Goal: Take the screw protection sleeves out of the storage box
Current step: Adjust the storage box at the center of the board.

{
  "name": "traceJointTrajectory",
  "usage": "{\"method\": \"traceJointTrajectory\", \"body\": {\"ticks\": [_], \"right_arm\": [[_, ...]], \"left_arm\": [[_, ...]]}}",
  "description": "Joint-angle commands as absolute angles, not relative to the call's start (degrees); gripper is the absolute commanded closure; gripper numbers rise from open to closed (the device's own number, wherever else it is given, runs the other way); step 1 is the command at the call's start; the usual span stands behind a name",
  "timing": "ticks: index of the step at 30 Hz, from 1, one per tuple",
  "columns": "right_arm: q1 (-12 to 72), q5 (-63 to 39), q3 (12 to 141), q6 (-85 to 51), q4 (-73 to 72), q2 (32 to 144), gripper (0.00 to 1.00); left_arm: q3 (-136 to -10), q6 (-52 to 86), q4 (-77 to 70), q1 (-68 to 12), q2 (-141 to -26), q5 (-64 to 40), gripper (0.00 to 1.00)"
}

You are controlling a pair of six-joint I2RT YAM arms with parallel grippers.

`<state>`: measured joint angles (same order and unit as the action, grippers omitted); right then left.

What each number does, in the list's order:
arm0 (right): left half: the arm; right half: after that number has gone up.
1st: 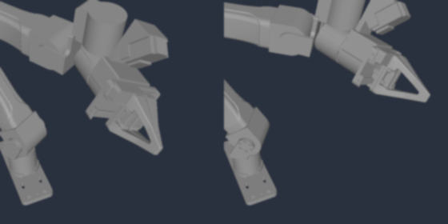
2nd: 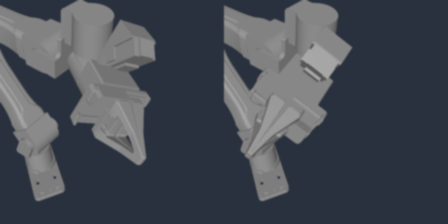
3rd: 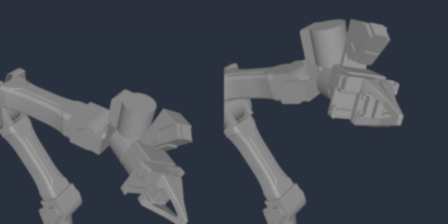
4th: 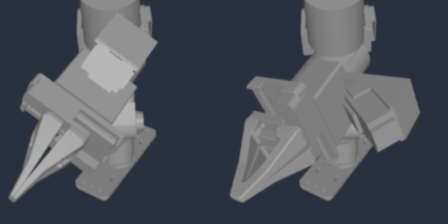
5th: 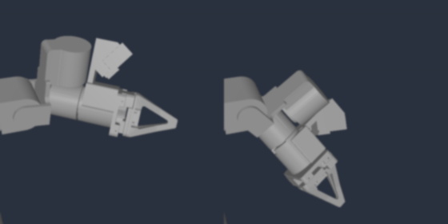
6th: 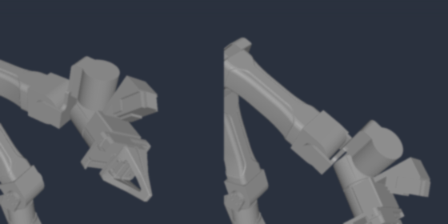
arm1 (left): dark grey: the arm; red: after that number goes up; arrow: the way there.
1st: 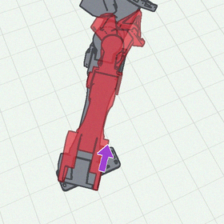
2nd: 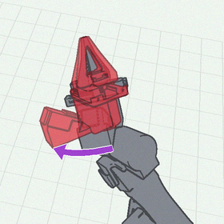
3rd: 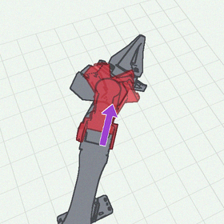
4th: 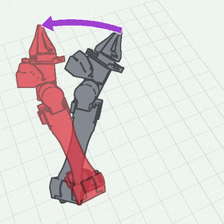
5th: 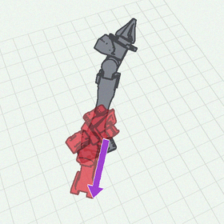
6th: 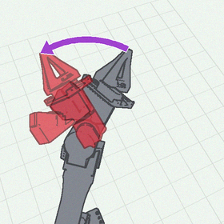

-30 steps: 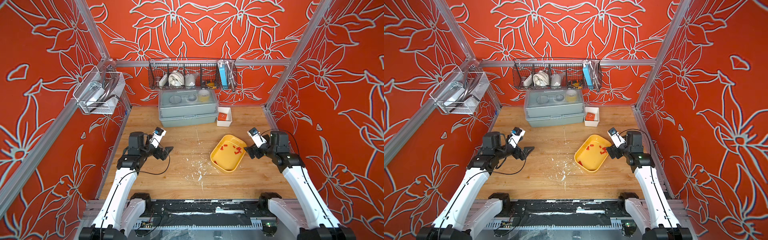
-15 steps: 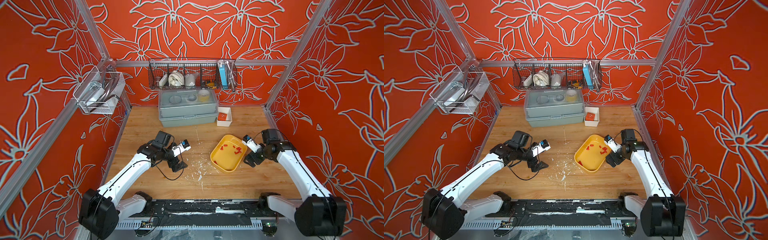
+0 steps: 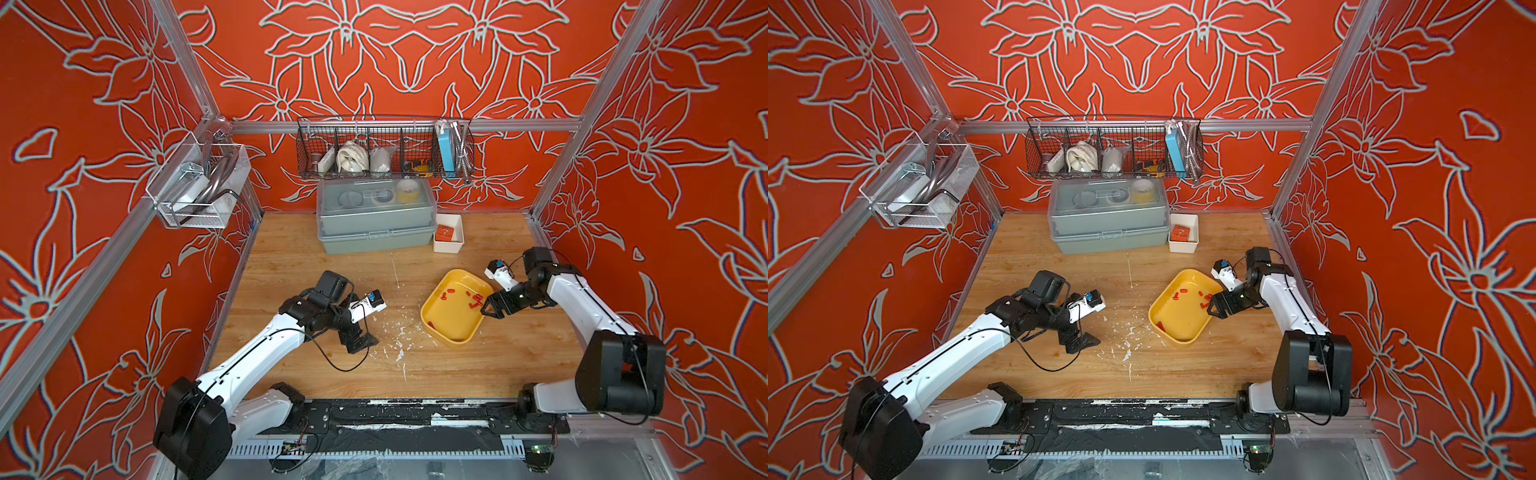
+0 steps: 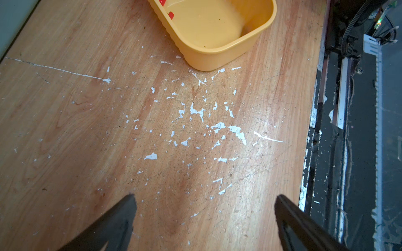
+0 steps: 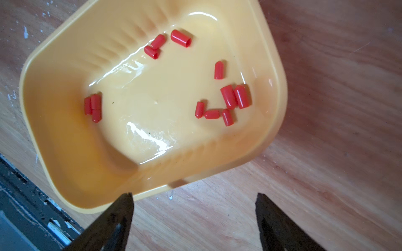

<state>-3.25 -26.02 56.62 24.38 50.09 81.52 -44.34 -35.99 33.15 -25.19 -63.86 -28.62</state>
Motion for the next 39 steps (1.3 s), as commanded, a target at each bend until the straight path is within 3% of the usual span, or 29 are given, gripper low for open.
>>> {"method": "traceJointTrajectory", "body": {"ticks": [1, 14, 21, 30, 39], "right_arm": [[-3.3, -27.7, 57.9, 22.4, 50.5, 83.8, 0.17], [7.2, -28.7, 71.0, 18.2, 49.6, 98.3, 0.35], [12.3, -25.0, 75.9, 19.8, 49.5, 101.9, 0.36], [13.4, -17.0, 70.6, 20.3, 45.8, 99.8, 0.27], [13.3, -9.8, 69.9, 24.1, 46.1, 98.5, 0.35]], "left_arm": [[-44.0, -35.9, 32.2, -25.6, -62.7, -29.6, 0.02], [-43.2, -36.6, 32.9, -25.6, -62.4, -27.6, 0.02], [-43.4, -36.7, 33.1, -25.5, -63.3, -27.0, 0.02], [-42.6, -36.8, 32.5, -25.6, -62.8, -27.6, 0.02], [-42.3, -36.8, 32.6, -25.5, -61.9, -27.2, 0.02]]}}
